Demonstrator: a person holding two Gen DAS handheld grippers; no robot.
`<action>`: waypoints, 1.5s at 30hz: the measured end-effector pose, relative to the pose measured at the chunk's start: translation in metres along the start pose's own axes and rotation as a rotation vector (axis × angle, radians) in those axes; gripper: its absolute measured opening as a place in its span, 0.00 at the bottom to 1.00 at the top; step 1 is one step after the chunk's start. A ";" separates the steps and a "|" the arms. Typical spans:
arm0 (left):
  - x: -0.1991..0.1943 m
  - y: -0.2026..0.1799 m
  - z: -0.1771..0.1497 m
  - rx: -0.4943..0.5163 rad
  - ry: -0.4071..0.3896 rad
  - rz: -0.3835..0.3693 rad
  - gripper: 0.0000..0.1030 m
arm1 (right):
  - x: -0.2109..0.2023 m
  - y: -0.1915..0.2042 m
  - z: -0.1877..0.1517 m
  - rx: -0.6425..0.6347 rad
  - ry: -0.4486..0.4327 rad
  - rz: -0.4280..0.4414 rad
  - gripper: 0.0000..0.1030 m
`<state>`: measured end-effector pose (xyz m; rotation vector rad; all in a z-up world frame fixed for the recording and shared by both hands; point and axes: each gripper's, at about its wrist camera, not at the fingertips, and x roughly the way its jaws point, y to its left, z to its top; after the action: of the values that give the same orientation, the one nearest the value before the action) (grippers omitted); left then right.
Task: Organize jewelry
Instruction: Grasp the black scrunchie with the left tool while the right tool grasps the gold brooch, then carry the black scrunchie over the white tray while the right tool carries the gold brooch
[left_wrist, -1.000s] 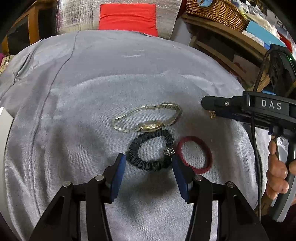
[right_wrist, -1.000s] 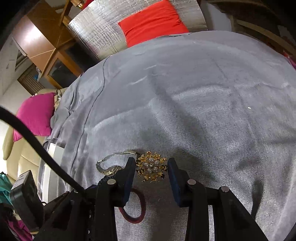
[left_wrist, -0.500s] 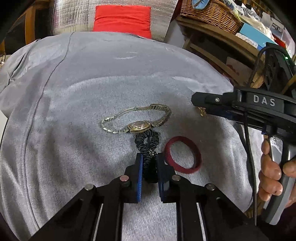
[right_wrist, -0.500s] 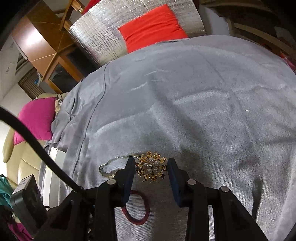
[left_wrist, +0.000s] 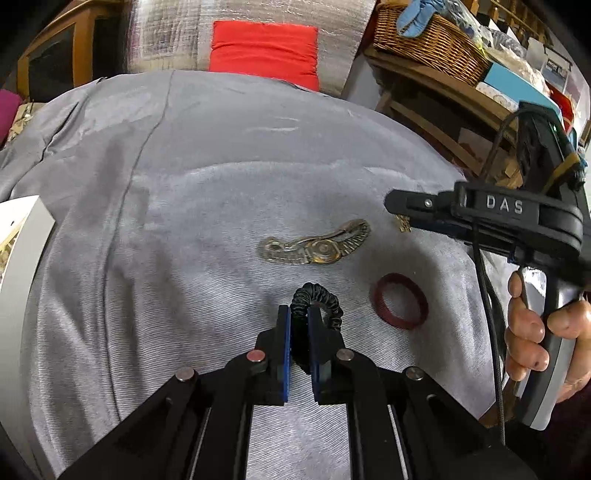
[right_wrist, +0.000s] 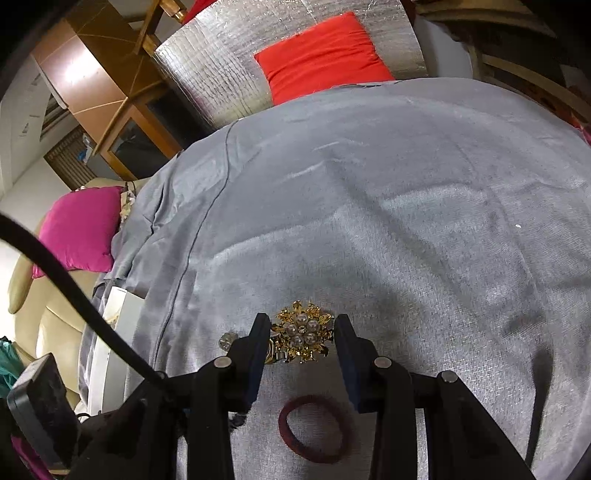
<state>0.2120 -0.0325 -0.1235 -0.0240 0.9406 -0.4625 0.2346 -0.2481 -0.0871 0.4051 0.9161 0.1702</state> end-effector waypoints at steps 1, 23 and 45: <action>-0.001 0.002 0.000 -0.005 -0.001 0.005 0.09 | 0.000 0.000 0.000 0.001 0.001 0.001 0.37; -0.089 0.040 -0.013 -0.079 -0.211 0.148 0.09 | 0.005 0.058 -0.015 -0.104 -0.026 0.101 0.37; -0.188 0.200 -0.084 -0.416 -0.323 0.324 0.08 | 0.034 0.164 -0.046 -0.267 0.064 0.208 0.26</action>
<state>0.1267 0.2372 -0.0722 -0.3109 0.6907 0.0438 0.2227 -0.0758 -0.0698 0.2473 0.8991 0.4927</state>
